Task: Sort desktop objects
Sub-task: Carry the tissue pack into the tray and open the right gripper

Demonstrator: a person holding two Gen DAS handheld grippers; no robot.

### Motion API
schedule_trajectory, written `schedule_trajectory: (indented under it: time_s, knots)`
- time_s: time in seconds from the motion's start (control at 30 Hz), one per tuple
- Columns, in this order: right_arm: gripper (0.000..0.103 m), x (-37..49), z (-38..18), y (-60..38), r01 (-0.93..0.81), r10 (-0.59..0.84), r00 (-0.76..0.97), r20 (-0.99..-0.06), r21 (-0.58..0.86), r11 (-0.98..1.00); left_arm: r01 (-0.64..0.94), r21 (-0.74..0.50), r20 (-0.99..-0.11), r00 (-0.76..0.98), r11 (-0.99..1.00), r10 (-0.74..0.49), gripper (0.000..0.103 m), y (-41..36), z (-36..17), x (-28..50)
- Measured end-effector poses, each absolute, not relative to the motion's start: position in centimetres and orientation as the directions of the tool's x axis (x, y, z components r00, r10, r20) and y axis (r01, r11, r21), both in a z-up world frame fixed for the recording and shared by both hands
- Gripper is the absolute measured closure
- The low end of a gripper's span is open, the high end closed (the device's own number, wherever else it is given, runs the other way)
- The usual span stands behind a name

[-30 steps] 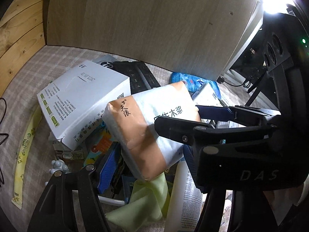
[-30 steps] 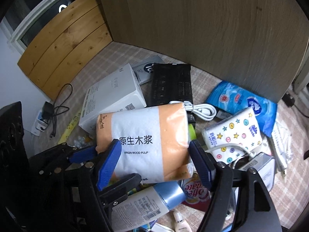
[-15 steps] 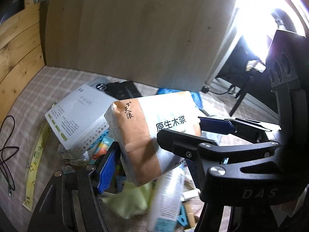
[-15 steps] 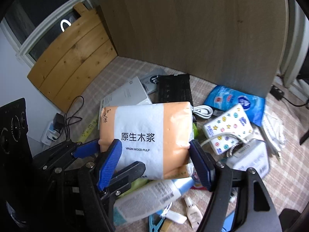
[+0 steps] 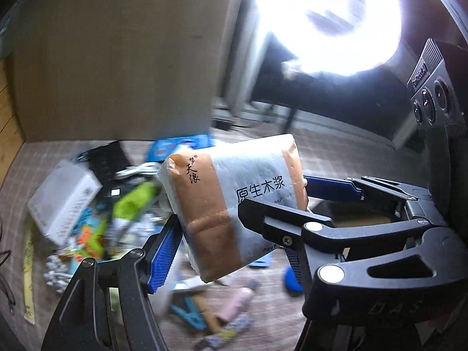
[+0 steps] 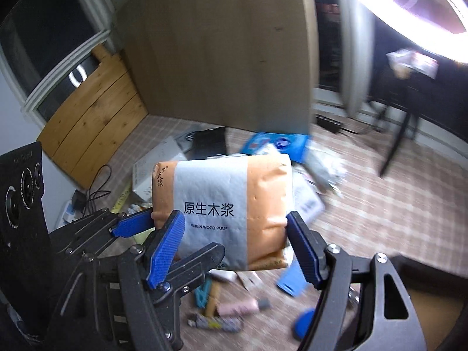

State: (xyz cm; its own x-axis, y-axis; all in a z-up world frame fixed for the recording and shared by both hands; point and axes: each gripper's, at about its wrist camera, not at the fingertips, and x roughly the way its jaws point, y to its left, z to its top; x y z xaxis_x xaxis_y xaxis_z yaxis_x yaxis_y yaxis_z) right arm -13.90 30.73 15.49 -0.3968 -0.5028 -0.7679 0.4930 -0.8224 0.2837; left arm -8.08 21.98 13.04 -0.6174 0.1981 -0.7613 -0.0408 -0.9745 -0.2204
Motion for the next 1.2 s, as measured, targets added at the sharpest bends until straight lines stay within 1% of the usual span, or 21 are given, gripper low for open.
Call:
schedule_trajectory:
  time_s: [0.37,0.57,0.97,1.1,1.2]
  knots:
    - [0.032,-10.9,14.2,44.7,0.256,-0.381,-0.491,-0.783,0.288,-0.923,-0.305,-0.215,-0.775,-0.524,-0.928,0.352,0.038,35.0,12.2,-8.8]
    - [0.032,-9.4,13.9,50.0,0.157,-0.332,-0.522,-0.786,0.294,-0.943,-0.39,-0.217,-0.782,-0.479,-0.895,0.399,0.038,39.7,12.0,-8.8]
    - [0.032,-7.4,13.1,55.8,0.038,-0.272,-0.539,-0.797,0.3,-0.953,-0.476,-0.21,-0.797,-0.423,-0.854,0.431,0.038,45.3,11.7,-8.2]
    - [0.032,-6.9,13.0,56.8,0.014,-0.258,-0.545,-0.798,0.299,-0.954,-0.482,-0.201,-0.809,-0.41,-0.853,0.422,0.039,45.9,11.5,-8.2]
    - [0.032,-6.8,13.2,57.6,-0.042,-0.21,-0.563,-0.799,0.282,-0.959,-0.482,-0.178,-0.809,-0.424,-0.858,0.406,0.039,45.5,11.6,-8.0]
